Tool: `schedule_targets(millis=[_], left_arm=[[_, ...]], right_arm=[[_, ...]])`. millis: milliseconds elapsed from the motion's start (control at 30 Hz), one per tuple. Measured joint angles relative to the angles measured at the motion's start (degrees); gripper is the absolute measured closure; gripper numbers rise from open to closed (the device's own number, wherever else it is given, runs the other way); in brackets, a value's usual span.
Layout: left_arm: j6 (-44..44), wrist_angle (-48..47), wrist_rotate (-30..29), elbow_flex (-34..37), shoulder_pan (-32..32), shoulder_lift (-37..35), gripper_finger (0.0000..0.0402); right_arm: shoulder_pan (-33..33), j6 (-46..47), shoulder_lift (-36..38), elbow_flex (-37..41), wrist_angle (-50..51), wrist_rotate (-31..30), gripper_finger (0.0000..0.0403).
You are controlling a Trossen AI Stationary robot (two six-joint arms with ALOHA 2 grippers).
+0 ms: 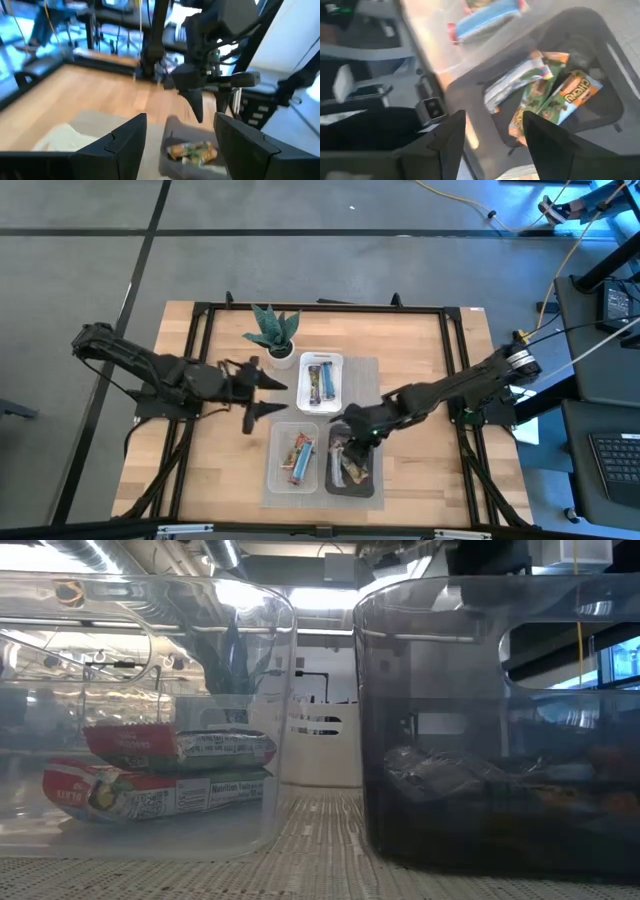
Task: Pick and place Granola Bars by type
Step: Return to Home Position
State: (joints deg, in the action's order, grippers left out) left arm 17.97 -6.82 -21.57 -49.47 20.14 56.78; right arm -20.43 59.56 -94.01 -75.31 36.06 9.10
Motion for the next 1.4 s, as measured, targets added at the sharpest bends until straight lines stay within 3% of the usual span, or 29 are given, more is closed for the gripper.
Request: schedule_targets(millis=[167, 300, 667, 867, 1100, 1400], left_arm=[[-1.48, -2.57, -3.65, 1.15, 0.00, -8.04, 0.0176], [-0.05, -1.27, -7.54, 7.56, 0.00, -15.59, 0.0177], [3.15, 2.61, -7.45, 24.09, -0.84, -35.53, 0.0177], [4.18, 2.43, -6.79, 31.13, -3.70, -45.88, 0.0177], [5.32, 2.48, -1.16, 37.44, -7.25, -56.62, 0.0176], [8.30, 5.26, 5.06, 43.40, -10.89, -56.75, 0.0176]], right_arm=[[-0.41, -12.51, 6.13, 0.86, -0.39, -0.48, 0.0204], [1.41, -18.00, 13.35, 5.61, -2.85, -1.90, 0.0204], [6.76, -25.55, 43.36, 37.48, -40.92, 5.59, 0.0205], [11.13, -26.87, 57.72, 47.11, -42.47, 6.03, 0.0205], [13.10, -33.21, 70.71, 52.80, -42.56, 6.58, 0.0205], [14.30, -34.89, 83.82, 57.38, -41.50, 7.55, 0.0205]])
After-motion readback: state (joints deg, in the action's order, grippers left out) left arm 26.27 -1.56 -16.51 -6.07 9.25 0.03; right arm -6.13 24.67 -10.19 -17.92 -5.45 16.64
